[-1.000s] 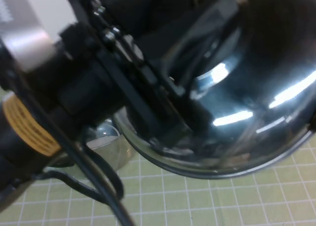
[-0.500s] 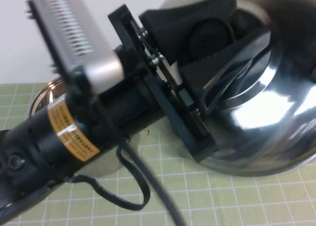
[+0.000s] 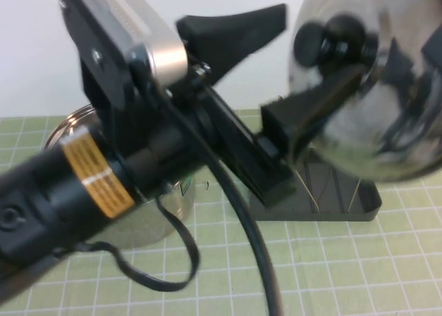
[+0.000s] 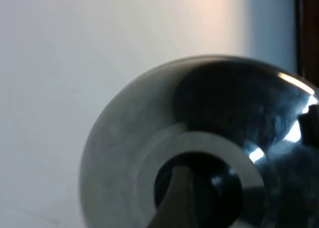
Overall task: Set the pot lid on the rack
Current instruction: Hand over the pot lid, then place the pot lid on the pot rack
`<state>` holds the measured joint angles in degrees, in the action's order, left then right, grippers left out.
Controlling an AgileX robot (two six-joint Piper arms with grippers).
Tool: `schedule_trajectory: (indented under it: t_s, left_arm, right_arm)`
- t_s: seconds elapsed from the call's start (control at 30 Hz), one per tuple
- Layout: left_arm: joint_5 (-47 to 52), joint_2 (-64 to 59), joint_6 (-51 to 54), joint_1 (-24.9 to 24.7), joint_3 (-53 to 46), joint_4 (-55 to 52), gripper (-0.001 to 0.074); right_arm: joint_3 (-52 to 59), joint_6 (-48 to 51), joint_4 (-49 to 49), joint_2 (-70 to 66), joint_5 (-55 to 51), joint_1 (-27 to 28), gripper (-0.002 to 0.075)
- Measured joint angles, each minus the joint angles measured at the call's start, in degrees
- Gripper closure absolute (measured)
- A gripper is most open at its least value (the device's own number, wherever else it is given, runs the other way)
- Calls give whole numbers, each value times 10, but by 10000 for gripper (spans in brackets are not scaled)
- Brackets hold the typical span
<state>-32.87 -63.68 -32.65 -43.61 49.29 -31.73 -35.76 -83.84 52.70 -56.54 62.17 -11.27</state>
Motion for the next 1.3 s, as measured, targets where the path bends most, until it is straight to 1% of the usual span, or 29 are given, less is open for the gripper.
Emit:
schedule_trajectory:
  t_s: [0.07, 0.1, 0.17, 0.27, 0.3, 0.33, 0.4, 0.53, 0.7, 0.97, 1.3]
  left_arm:
    - [66, 21, 0, 0, 11, 0, 150]
    - [104, 35, 0, 0, 15, 0, 188]
    - [171, 61, 0, 0, 19, 1, 300]
    - [278, 101, 0, 0, 21, 4, 570]
    - [310, 115, 0, 0, 21, 4, 625]
    - [345, 128, 0, 0, 21, 7, 664]
    - [402, 154, 0, 0, 21, 11, 702]
    - [511, 182, -6, 0, 21, 22, 728]
    - [582, 197, -6, 0, 21, 64, 732]
    - [620, 200, -5, 0, 21, 98, 734]
    - [616, 200, -2, 0, -1, 105, 734]
  right_arm:
    - [-24, 21, 5, 0, -37, 0, 641]
    - [-36, 31, 13, 0, -64, 0, 641]
    - [-68, 48, 50, -1, -121, 0, 641]
    - [-117, 54, 126, -18, -165, 0, 641]
    - [-129, 54, 149, -27, -167, -1, 641]
    - [-143, 54, 166, -41, -170, -5, 641]
    - [-162, 54, 179, -75, -172, -16, 641]
    - [-193, 71, 184, -152, -200, -52, 641]
    - [-199, 93, 190, -226, -252, -75, 641]
    - [-200, 95, 191, -292, -281, -79, 641]
    - [-201, 84, 204, -365, -293, -79, 641]
